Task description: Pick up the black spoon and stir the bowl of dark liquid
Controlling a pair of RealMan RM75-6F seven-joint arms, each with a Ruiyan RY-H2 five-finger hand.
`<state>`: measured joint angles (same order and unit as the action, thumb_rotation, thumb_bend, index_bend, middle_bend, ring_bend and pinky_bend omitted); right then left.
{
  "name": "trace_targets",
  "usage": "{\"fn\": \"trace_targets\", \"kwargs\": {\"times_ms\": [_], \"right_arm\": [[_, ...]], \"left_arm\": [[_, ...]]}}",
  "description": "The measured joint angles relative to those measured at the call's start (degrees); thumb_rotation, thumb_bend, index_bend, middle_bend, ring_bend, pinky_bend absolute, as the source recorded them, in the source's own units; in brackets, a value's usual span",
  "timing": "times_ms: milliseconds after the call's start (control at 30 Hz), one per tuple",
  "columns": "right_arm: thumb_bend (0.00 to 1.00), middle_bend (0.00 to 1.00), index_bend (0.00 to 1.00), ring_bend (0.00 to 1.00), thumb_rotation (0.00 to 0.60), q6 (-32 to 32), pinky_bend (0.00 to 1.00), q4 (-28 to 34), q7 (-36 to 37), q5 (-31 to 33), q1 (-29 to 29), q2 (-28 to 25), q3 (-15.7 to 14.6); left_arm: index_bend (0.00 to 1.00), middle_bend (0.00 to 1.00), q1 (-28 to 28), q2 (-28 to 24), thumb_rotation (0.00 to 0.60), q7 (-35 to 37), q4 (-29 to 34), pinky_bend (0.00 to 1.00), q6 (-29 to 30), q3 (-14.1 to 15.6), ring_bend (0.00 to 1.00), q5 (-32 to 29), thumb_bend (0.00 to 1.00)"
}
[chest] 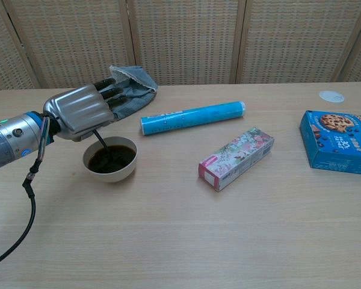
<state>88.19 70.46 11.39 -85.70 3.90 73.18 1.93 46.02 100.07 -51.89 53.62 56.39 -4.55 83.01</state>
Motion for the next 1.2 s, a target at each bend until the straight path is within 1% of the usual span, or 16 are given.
{"fn": "trace_targets", "kwargs": {"times_ms": [333, 433, 500, 600, 733, 933, 1200], "right_arm": [[0.21, 0.15, 0.17, 0.00, 0.600, 0.31, 0.00, 0.08, 0.09, -0.25, -0.06, -0.16, 0.09], [0.21, 0.15, 0.17, 0.00, 0.600, 0.38, 0.00, 0.11, 0.13, -0.35, -0.11, -0.24, 0.13], [0.21, 0.15, 0.17, 0.00, 0.600, 0.47, 0.00, 0.16, 0.11, -0.43, -0.18, -0.35, 0.19], [0.21, 0.15, 0.17, 0.00, 0.600, 0.58, 0.00, 0.29, 0.03, -0.68, -0.37, -0.53, 0.26], [0.21, 0.15, 0.17, 0.00, 0.600, 0.67, 0.00, 0.61, -0.20, -1.08, -0.68, -0.76, 0.33], [0.21, 0.15, 0.17, 0.00, 0.600, 0.64, 0.00, 1.06, -0.59, -1.71, -1.14, -0.86, 0.22], [0.21, 0.15, 0.17, 0.00, 0.600, 0.91, 0.00, 1.99, -1.18, -2.67, -1.62, -1.10, 0.06]], "left_arm": [[0.23, 0.00, -0.51, -1.96, 0.600, -0.62, 4.09, 0.00, 0.52, -0.74, 0.00, -1.61, 0.41], [0.14, 0.00, -1.07, -3.07, 0.600, -0.26, 6.33, 0.00, 1.18, -1.00, 0.00, -2.19, 0.41], [0.06, 0.00, -1.70, -3.98, 0.600, 0.15, 8.27, 0.00, 1.85, -1.26, 0.00, -2.82, 0.41], [0.00, 0.00, -3.05, -5.68, 0.600, 1.26, 12.02, 0.00, 2.98, -1.64, 0.00, -4.07, 0.41], [0.00, 0.00, -5.88, -8.54, 0.600, 4.69, 17.71, 0.00, 6.00, -2.05, 0.00, -5.51, 0.41], [0.00, 0.00, -11.14, -11.83, 0.600, 12.90, 22.17, 0.00, 12.31, -1.88, 0.00, -6.01, 0.41], [0.00, 0.00, -18.78, -16.35, 0.600, 23.79, 26.64, 0.00, 19.49, 0.46, 0.00, -5.19, 0.41]]}}
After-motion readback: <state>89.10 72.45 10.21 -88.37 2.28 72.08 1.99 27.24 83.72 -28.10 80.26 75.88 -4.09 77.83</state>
